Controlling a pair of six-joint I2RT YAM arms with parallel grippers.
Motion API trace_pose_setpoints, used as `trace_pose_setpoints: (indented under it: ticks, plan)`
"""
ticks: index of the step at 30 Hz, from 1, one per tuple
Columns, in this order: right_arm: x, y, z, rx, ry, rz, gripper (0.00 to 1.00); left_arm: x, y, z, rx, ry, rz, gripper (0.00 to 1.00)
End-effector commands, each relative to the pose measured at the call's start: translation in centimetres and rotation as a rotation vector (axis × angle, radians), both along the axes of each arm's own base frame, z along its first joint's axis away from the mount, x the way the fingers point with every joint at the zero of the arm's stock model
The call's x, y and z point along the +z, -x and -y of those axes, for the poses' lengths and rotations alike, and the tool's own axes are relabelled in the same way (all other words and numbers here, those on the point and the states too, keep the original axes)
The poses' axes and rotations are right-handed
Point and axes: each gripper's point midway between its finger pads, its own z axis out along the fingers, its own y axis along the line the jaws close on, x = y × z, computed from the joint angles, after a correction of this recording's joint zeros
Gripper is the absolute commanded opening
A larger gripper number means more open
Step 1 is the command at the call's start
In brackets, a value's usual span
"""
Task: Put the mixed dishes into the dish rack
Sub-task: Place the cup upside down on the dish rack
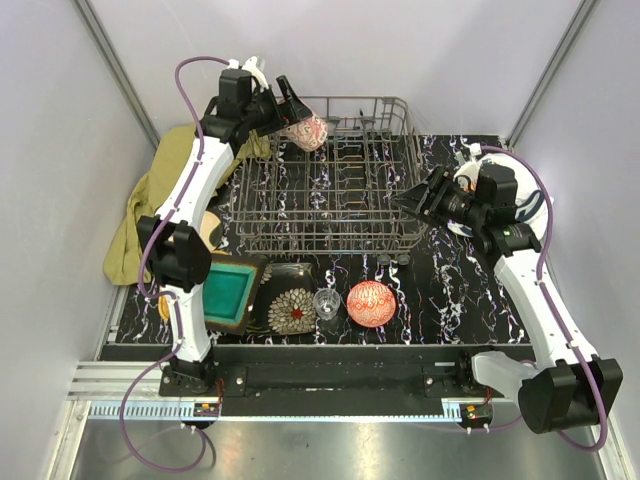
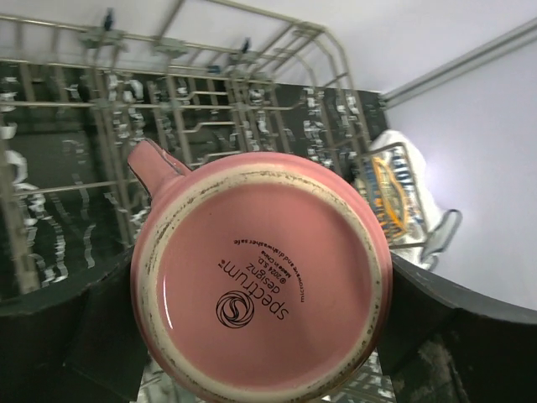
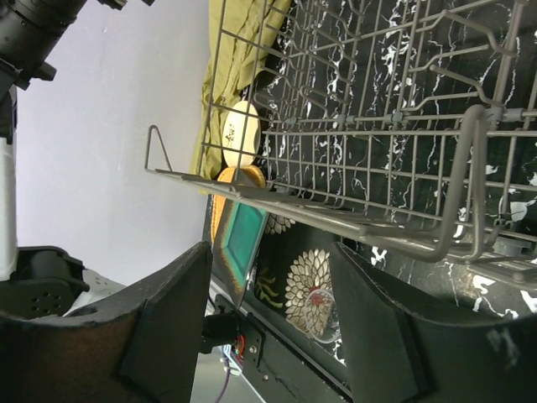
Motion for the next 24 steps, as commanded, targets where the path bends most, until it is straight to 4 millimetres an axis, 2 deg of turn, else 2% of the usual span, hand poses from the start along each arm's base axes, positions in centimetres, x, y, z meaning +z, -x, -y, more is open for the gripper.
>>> trace_pose_setpoints:
  ticks: [1, 13, 24]
  plan:
    - [0.6, -0.7, 0.6, -0.008, 0.032, 0.055, 0.66, 6.7, -0.9, -1.5, 0.055, -0.064, 0.243, 0.0]
    - [-1.0, -1.0, 0.8, -0.009, 0.042, 0.018, 0.66, 5.2, -1.6, -5.8, 0.199, -0.288, 0.246, 0.0]
    - [-2.1, -1.1, 1.1, -0.01, 0.051, -0.001, 0.67, 3.1, -2.5, -7.7, 0.257, -0.403, 0.221, 0.0]
